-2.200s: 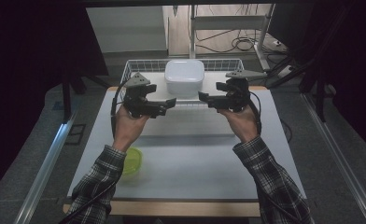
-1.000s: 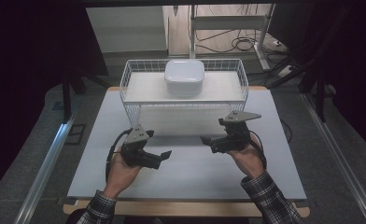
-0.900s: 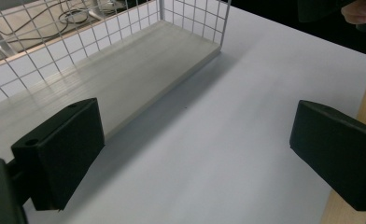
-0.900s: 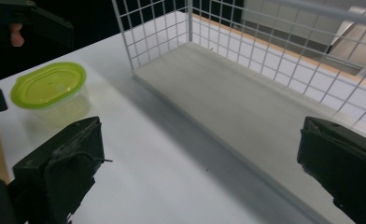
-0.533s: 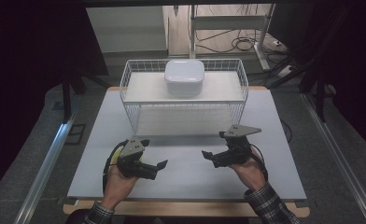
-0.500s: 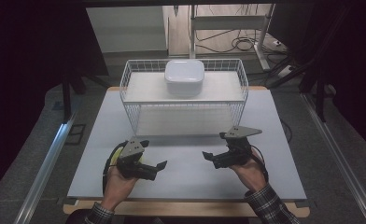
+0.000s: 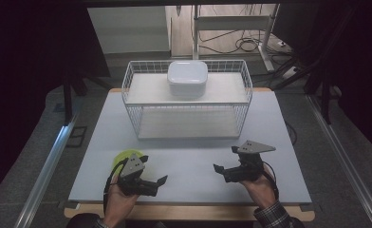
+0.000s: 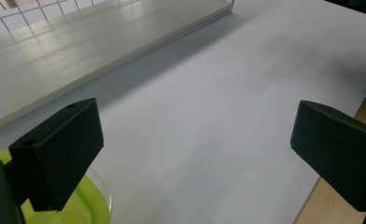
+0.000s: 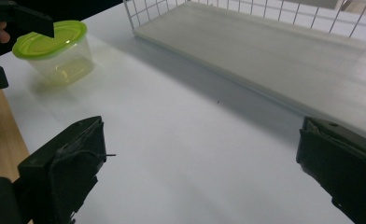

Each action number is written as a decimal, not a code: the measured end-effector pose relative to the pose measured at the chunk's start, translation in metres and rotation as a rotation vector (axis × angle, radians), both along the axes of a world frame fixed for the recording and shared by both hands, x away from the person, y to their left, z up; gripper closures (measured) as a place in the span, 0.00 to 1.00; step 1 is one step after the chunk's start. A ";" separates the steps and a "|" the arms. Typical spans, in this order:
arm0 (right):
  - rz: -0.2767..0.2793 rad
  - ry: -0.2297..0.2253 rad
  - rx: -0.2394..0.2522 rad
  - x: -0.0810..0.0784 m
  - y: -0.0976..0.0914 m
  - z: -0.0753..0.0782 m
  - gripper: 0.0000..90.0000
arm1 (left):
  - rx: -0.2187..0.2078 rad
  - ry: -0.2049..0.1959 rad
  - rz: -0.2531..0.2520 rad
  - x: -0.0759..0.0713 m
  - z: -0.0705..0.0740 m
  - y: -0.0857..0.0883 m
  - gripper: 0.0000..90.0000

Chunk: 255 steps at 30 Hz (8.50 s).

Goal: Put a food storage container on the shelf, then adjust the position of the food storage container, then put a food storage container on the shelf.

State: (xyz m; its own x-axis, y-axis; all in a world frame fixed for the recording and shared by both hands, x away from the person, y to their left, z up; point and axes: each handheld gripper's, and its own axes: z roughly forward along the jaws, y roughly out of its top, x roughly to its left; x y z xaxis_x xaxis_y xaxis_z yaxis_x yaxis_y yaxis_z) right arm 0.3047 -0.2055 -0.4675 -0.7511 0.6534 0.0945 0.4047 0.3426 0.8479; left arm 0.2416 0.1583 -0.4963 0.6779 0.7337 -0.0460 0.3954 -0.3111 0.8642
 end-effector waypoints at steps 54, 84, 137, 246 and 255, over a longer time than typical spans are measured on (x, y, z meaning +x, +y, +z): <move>0.006 0.065 -0.118 0.000 -0.002 -0.035 0.05 | 0.018 0.288 0.319 0.021 -0.026 0.134 1.00; 0.019 0.089 -0.157 0.002 0.006 -0.042 0.06 | 0.029 0.321 0.102 0.044 -0.036 0.068 1.00; 0.038 0.118 -0.144 0.004 0.006 -0.044 0.08 | 0.107 0.210 -0.040 0.031 -0.026 -0.019 0.72; 0.037 0.577 0.329 0.059 0.043 0.003 0.91 | 0.205 0.072 0.011 0.008 -0.035 0.015 0.04; 0.037 0.536 0.376 0.063 0.036 0.029 0.90 | 0.206 0.069 0.014 0.008 -0.035 0.014 0.04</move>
State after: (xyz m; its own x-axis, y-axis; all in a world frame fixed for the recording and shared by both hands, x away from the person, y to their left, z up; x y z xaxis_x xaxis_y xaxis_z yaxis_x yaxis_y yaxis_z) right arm 0.3680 -0.1693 -0.4381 -0.5573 0.4777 0.6792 0.7984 0.0837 0.5963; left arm 0.2497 0.1727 -0.5308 0.6683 0.7415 0.0604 0.4565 -0.4728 0.7537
